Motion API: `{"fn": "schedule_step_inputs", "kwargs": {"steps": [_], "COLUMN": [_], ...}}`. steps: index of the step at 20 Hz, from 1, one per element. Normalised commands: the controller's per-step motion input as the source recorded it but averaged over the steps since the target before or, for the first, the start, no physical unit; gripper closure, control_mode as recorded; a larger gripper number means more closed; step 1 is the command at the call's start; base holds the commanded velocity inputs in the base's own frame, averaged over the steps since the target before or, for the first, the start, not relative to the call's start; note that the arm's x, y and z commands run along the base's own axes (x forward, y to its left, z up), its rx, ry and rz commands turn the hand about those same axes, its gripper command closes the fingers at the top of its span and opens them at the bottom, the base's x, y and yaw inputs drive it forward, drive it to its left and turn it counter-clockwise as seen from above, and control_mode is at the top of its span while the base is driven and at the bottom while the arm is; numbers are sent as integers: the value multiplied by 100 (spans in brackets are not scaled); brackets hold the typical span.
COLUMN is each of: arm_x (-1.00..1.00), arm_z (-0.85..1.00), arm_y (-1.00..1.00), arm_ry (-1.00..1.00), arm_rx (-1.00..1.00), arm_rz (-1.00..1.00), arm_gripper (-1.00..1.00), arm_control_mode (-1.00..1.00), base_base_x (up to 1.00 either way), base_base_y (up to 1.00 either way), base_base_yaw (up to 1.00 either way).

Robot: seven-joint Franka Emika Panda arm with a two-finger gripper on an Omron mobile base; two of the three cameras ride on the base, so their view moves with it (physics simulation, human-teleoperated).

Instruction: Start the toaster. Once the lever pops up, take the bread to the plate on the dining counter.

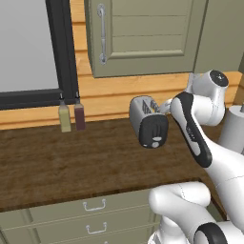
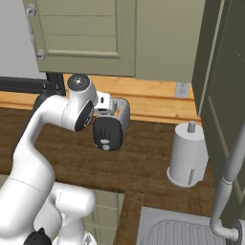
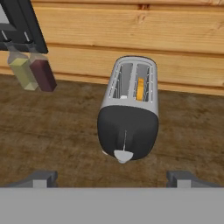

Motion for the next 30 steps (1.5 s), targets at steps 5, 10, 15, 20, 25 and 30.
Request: {"fn": "schedule_step_inputs", "kwargs": {"steps": [5,10,15,20,25,30], "arm_x": [0,0,0,0,0,0], "arm_z": [0,0,0,0,0,0], "arm_y": [0,0,0,0,0,0], "arm_ry": [0,0,0,0,0,0], "arm_rx": [0,0,0,0,0,0], "arm_rz": [0,0,0,0,0,0], "arm_gripper": [-100,-100,-100,-100,-100,-100], "arm_control_mode": [-100,-100,-100,-100,-100,-100], "base_base_x": [0,0,0,0,0,0], "base_base_y": [0,0,0,0,0,0], "base_base_yaw": [0,0,0,0,0,0]}}
